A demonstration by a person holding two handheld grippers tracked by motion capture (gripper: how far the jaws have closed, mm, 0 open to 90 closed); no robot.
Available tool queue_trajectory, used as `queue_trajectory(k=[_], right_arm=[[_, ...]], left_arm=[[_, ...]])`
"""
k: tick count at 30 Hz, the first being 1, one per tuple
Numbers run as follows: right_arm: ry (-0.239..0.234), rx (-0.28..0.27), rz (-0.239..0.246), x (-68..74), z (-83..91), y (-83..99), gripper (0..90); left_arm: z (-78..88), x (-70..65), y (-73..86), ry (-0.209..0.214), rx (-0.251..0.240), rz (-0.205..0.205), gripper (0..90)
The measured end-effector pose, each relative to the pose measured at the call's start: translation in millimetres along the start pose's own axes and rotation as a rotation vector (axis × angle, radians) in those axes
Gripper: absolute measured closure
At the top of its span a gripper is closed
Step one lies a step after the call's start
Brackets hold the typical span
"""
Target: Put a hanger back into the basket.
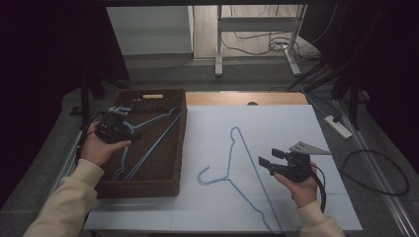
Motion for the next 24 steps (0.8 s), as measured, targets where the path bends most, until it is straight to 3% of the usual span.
queue_trajectory(k=[8,17,24], right_arm=[[0.007,0.003,0.003,-2.3,0.8,-0.1,30.2],[0.014,0.015,0.007,-4.7,1.4,0.7,29.7],[0.021,0.019,0.03,-5.7,3.6,0.9,29.7]], left_arm=[[22.7,-34.2,7.9,0.088,-0.126,-0.049,31.4],[38.8,-74.3,19.6,0.102,-0.237,-0.134,31.1],[39.3,-101.1,27.8,0.18,-0.298,-0.119,30.9]])
Point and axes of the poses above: each handheld gripper's, and its own axes: z roughly backward along the jaws, y roughly out of its underside, x roughly to its left, the point moved 6 cm from there along -z, roughly forward along the jaws, and after that the axes turned 2 degrees about x, right-handed, at the moved point
